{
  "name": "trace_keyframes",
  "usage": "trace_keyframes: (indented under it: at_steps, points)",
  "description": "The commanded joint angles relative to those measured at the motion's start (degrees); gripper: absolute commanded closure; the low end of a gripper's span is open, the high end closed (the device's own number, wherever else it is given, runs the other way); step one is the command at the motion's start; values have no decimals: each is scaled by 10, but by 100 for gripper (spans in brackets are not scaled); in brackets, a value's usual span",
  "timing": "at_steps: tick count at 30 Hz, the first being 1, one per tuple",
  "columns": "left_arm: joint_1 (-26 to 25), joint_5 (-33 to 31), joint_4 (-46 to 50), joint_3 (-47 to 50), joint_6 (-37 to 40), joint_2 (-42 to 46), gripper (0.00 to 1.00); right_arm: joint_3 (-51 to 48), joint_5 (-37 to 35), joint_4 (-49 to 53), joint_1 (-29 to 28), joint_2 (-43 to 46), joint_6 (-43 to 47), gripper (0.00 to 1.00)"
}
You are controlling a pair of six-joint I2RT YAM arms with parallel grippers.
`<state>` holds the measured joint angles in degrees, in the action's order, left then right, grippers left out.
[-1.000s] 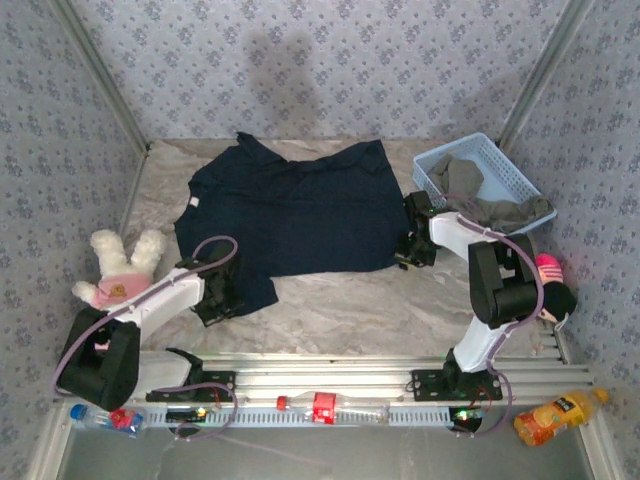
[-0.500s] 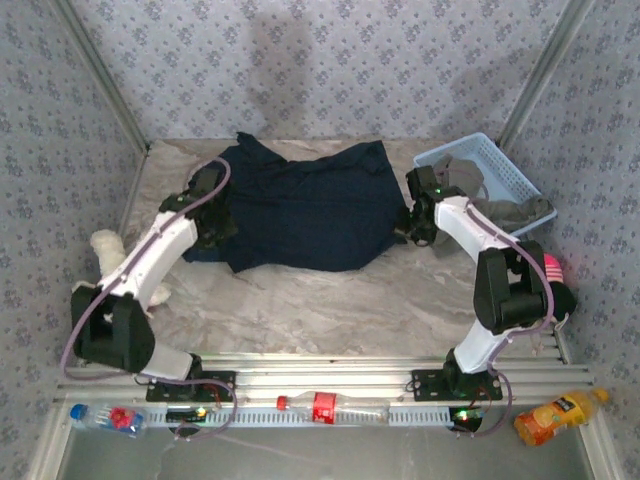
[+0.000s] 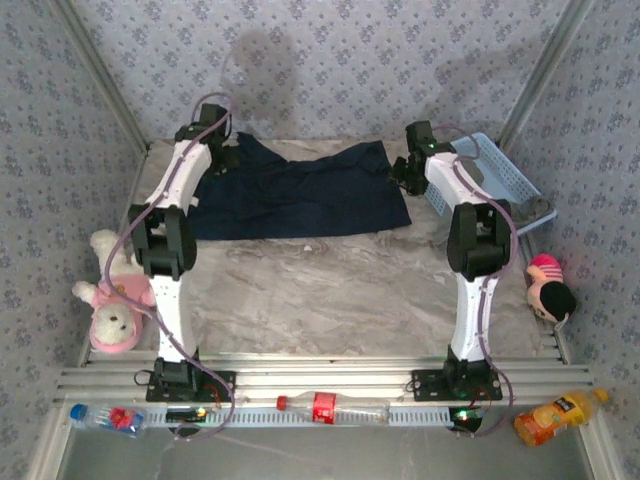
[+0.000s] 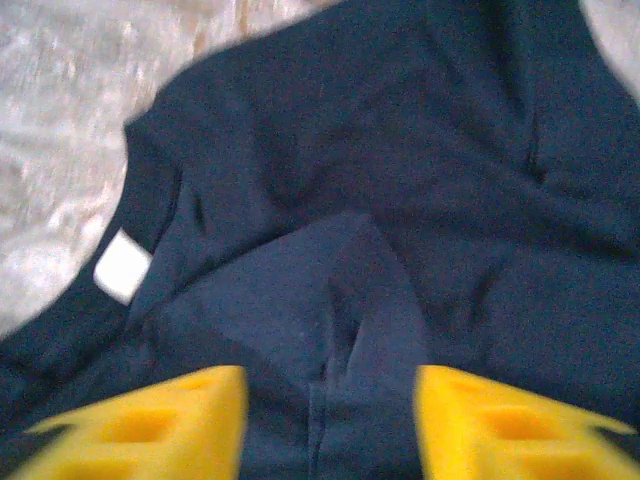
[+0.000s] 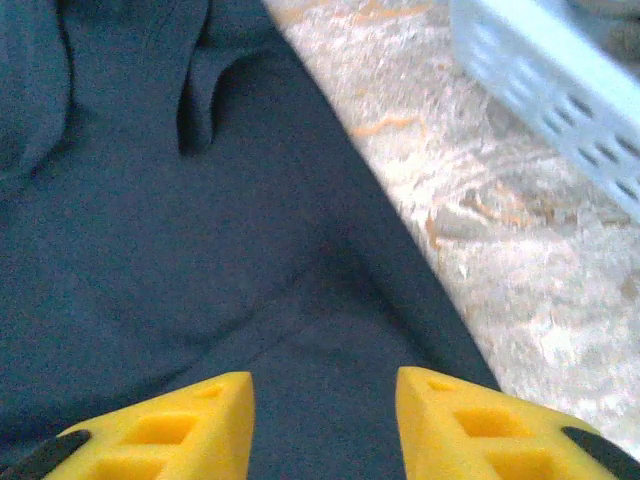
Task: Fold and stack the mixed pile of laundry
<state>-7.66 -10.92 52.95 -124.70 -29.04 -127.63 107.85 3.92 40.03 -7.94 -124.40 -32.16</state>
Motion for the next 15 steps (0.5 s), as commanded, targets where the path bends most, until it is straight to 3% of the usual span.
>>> trace_keyframes:
  at_steps: [1,5,9,15]
  points:
    - [8,21,109,-114,21,-33,15,30,-4,22,8,10,-10,52]
    - [6,59,97,-83,32,6,16,-17,-22,10,0,51,17,52]
    - [-6,117,14,81,12,96,25,-99,-19,-9,-21,91,25,56]
    - [-12,169,-137,337,-68,181,62,-144,-3,-45,-51,76,10,67]
